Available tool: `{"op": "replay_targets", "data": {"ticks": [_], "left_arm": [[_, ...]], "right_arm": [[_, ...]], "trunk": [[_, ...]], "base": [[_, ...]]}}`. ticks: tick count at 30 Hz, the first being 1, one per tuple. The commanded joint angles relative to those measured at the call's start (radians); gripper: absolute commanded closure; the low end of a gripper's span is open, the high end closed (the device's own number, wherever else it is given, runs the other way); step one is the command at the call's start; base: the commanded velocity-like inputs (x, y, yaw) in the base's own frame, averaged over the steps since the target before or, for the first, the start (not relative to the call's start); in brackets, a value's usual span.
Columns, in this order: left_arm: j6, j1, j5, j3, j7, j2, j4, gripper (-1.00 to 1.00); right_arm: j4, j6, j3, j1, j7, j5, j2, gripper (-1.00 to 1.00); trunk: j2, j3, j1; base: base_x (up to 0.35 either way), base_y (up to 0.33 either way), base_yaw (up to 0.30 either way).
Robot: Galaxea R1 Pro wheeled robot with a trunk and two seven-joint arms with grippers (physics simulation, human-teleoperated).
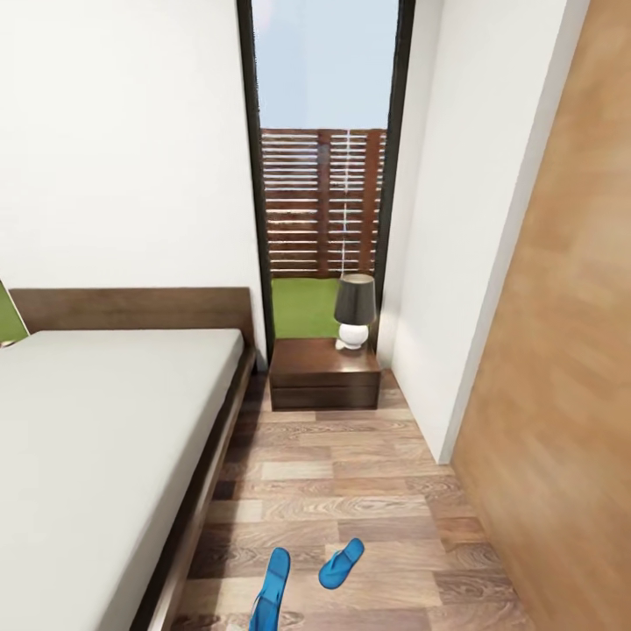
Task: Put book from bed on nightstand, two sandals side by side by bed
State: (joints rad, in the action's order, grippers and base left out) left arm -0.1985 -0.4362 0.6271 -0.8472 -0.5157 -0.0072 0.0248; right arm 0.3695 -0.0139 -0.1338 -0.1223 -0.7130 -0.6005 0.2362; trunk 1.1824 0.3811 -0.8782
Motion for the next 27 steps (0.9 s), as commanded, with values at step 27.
{"op": "replay_targets", "data": {"ticks": [27], "left_arm": [[-0.006,-0.001,0.008,-0.007,-0.003,0.0,-0.002,1.0]], "right_arm": [[-0.001,-0.001,-0.001,-0.001,-0.005,-0.006,0.0,-1.0]], "trunk": [[0.001,0.001,-0.001]], "base": [[0.151,0.0,0.0]]}}
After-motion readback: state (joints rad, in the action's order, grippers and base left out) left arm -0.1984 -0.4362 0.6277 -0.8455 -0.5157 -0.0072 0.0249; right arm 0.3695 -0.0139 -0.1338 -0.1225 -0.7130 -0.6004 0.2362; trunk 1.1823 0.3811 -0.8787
